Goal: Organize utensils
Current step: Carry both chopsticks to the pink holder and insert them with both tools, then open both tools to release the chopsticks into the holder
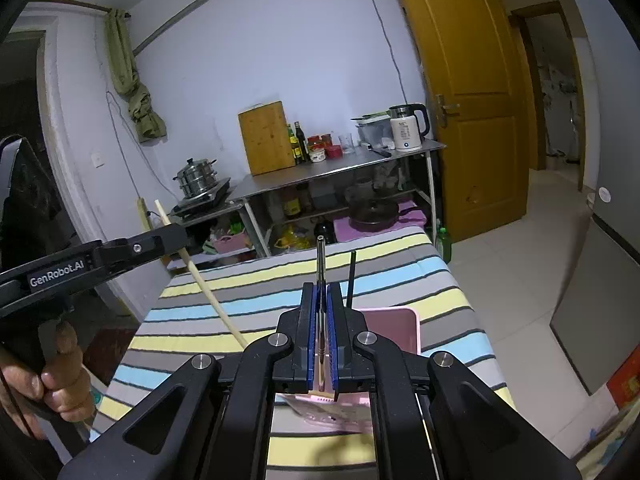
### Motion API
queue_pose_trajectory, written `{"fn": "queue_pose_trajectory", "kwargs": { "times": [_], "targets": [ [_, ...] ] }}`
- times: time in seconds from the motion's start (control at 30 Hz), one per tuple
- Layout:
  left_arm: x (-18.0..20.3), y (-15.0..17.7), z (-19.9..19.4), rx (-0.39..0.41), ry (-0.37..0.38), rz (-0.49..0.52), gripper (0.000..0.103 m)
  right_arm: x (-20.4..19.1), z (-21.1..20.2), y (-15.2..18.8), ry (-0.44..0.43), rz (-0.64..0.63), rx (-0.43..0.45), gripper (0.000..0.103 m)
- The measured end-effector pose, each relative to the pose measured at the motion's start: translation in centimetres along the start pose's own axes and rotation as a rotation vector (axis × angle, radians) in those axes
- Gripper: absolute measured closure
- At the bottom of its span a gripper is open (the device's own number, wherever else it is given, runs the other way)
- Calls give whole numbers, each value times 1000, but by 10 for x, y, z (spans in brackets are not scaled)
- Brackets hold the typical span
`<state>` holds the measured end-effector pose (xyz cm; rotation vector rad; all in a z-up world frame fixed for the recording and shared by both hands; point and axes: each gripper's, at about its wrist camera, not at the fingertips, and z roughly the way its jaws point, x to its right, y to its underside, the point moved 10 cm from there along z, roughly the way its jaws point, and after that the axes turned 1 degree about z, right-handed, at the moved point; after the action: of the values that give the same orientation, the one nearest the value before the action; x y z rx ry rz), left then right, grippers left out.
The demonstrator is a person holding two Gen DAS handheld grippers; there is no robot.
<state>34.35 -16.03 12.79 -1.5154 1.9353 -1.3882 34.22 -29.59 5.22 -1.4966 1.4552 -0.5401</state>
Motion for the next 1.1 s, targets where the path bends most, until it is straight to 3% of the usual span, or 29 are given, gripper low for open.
{"fn": "queue_pose_trajectory", "kwargs": {
  "times": [0.57,0.77,0.93,1.1],
  "targets": [
    [-35,57,58,-108,-32,-8,98,14,50,54,14,17,-132,98],
    [-40,66,57,-126,-27,-10,98,15,55,63,14,21,-169,98],
    [-40,67,48,-117,-30,-13,97,13,48,62,15,15,-160,87],
    [-41,63,26,-88,-34,-12,96,12,36,58,23,13,-137,84]
  ]
}}
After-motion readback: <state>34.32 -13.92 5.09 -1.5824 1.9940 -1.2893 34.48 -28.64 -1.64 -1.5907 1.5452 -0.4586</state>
